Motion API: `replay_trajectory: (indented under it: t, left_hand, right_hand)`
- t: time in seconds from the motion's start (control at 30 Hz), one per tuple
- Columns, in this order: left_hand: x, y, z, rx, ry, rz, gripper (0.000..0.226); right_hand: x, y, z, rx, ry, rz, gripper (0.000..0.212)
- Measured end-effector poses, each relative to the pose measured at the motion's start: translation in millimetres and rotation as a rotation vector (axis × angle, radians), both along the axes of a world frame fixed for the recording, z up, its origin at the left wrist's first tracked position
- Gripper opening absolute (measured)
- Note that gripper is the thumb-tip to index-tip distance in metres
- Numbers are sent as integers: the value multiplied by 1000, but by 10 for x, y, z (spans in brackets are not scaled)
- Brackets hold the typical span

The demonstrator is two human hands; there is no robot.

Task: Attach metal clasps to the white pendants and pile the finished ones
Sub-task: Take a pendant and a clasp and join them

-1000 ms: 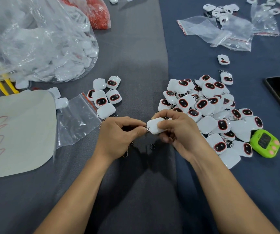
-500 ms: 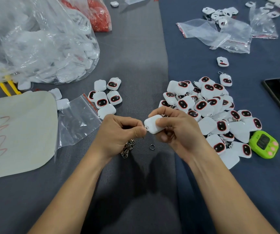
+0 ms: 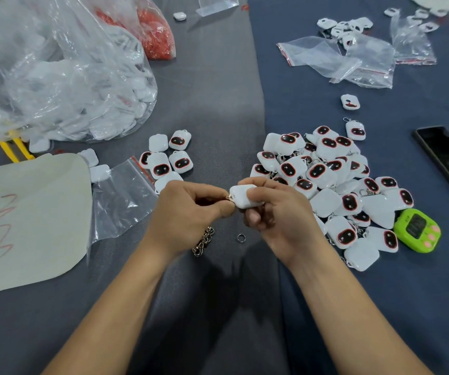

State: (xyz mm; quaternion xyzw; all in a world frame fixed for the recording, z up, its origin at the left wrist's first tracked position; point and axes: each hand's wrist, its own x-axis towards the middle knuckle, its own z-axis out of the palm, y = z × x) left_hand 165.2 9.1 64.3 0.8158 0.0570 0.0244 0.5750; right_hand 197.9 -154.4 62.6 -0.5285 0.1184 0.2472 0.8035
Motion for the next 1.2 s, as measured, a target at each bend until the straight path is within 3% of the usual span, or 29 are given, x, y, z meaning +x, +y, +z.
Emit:
replay_trajectory:
  t: [0.13, 0.23, 0.3, 0.43, 0.5, 0.57, 0.67, 0.73, 0.83, 0.93, 1.0, 1.1, 1.13, 1.2]
  left_hand:
    - [-54, -101, -43, -377, 71, 23, 5]
    - [-73, -114, -57, -400, 68, 52, 6]
    - [-53, -41, -52, -115, -14, 24, 8]
    - [-13, -18, -32, 948, -131, -201, 22]
    - [-28, -78, -32, 1138, -190, -187, 19]
    - [-41, -84, -59, 1000, -216, -128, 17]
    - [13, -8, -96, 316, -68, -39, 8]
    - [0, 11, -118, -63, 28, -2, 17]
    - [-53, -46, -126, -304, 77, 0, 22]
    - [-88, -121, -103, -375, 73, 51, 25]
    - [-88, -100, -86, -115, 36, 36, 24]
    - [-101, -65, -28, 928, -88, -166, 16]
    - [-120, -97, 1, 1116, -145, -199, 13]
    - [-160, -155, 50, 1217, -195, -224, 13]
  right_hand:
    - [12, -2, 49, 58, -25, 5, 25]
    - [4, 6, 59, 64, -41, 4, 26]
    - [5, 1, 49, -17, -66, -13, 23]
    - [-49, 131, -5, -295, -120, -76, 20]
    - [-83, 203, -25, -362, -136, -111, 19]
    - [-71, 201, -15, -313, -115, -140, 20]
    - [-19, 93, 0, -119, -51, -114, 18]
    - [-8, 47, -10, -24, -30, -73, 19]
    - [-33, 71, -28, 26, -1, -55, 25]
    - [-53, 127, -41, 97, 54, -122, 26]
    - [-72, 165, -64, 35, 42, -163, 23]
    - [-155, 240, -121, -332, -126, -157, 19]
    - [-185, 269, -141, -455, -204, -130, 18]
    - [-198, 295, -150, -555, -275, -112, 16]
